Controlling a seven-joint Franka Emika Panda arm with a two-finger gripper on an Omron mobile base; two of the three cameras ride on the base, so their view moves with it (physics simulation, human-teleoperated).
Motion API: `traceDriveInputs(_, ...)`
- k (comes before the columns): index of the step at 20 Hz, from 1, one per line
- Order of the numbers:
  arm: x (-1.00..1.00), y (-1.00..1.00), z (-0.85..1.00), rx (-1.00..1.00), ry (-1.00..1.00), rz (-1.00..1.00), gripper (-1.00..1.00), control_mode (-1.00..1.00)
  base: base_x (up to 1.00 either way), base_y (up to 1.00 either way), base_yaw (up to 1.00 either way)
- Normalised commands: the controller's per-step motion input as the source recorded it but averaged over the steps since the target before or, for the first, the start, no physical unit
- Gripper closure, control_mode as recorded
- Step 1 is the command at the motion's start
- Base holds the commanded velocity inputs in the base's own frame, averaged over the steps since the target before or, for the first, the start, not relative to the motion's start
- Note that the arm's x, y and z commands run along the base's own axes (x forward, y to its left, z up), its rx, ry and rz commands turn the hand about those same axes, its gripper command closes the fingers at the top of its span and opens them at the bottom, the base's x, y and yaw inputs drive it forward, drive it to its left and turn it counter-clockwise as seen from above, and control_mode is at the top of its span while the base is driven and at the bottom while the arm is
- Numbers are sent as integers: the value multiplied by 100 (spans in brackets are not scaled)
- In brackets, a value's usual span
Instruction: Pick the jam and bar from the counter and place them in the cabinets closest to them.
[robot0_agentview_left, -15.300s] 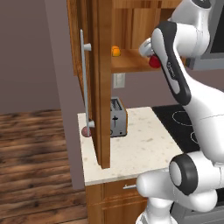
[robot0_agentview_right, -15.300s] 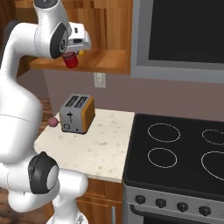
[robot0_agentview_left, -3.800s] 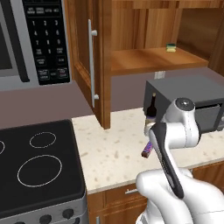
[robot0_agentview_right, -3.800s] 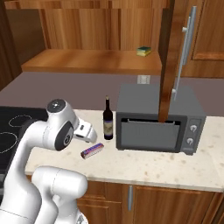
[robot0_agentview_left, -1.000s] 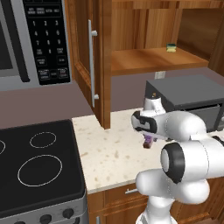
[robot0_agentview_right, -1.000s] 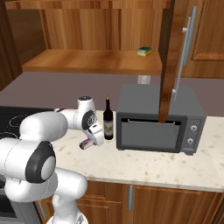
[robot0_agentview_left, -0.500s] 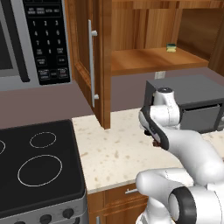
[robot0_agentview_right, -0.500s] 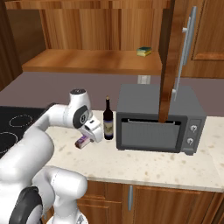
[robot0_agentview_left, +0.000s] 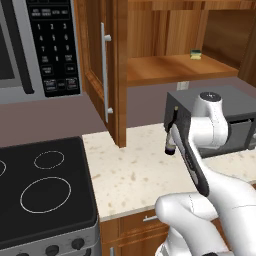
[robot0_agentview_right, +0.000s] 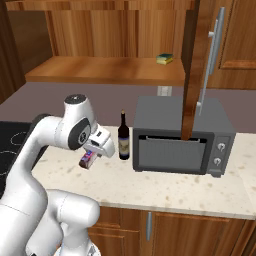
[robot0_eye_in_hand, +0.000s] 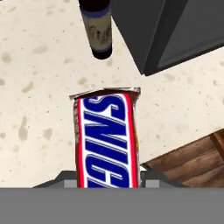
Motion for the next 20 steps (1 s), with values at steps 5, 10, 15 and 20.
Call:
traceDriveInputs(5,-32,-6,85,0,-10,20,100,-100,0,0,0)
traceDriveInputs(10,-17,-4,79,0,-16,19,100,-100,0,0,0)
traceDriveInputs(15,-4,0,69,0,-15,16,100,-100,0,0,0)
traceDriveInputs(20,0,0,67,0,-11,14,100,-100,0,0,0)
